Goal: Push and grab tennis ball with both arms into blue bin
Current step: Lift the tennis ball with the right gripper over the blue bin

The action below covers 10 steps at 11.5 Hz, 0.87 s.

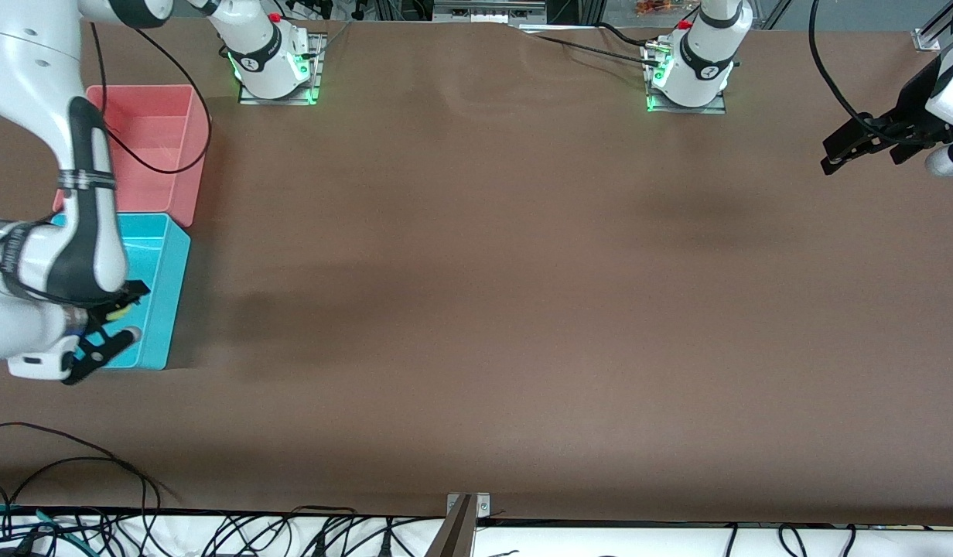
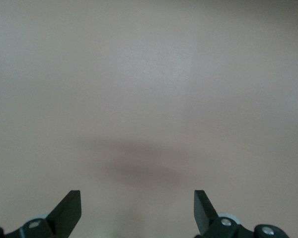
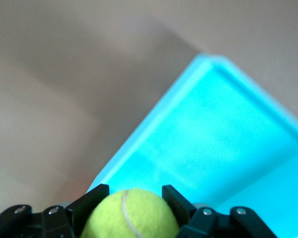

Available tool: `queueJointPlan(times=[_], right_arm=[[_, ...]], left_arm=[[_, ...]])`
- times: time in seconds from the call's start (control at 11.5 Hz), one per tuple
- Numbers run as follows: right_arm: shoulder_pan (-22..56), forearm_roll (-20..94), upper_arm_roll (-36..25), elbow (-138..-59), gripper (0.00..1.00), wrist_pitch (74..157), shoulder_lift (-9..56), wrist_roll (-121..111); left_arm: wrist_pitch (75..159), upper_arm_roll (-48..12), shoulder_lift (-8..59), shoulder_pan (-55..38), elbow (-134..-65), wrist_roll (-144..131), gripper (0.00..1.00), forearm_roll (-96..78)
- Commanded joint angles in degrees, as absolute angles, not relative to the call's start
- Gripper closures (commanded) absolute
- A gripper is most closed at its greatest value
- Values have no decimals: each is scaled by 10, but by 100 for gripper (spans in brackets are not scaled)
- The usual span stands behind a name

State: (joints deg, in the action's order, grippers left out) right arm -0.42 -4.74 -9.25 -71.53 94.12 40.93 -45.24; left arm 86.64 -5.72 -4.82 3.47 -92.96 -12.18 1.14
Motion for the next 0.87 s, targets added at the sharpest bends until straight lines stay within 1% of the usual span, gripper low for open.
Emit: queueJointPlan(times=[0.0,0.17,0.35,0.61,0.78], right_arm=[[-49,-26,-89,-849,76,946,327,-447],[-65,-4,-104,-930,76,1009,288,-441],[-68,32,-143,-1036,76,1075,242,-441],[-84,59,-151,-1135,76,1169,236,-442],[-85,65,-151,-1156,76,1222,238,-441]], left_arm=[[853,-60,-40,38,-911,-125,0,11],[853,-60,-40,38,-911,-125,0,11],[853,-60,-40,37,-910,-125,0,10],[853,-60,-40,37,-911,-124,0,10],[853,-60,-40,37,-911,-124,0,10]])
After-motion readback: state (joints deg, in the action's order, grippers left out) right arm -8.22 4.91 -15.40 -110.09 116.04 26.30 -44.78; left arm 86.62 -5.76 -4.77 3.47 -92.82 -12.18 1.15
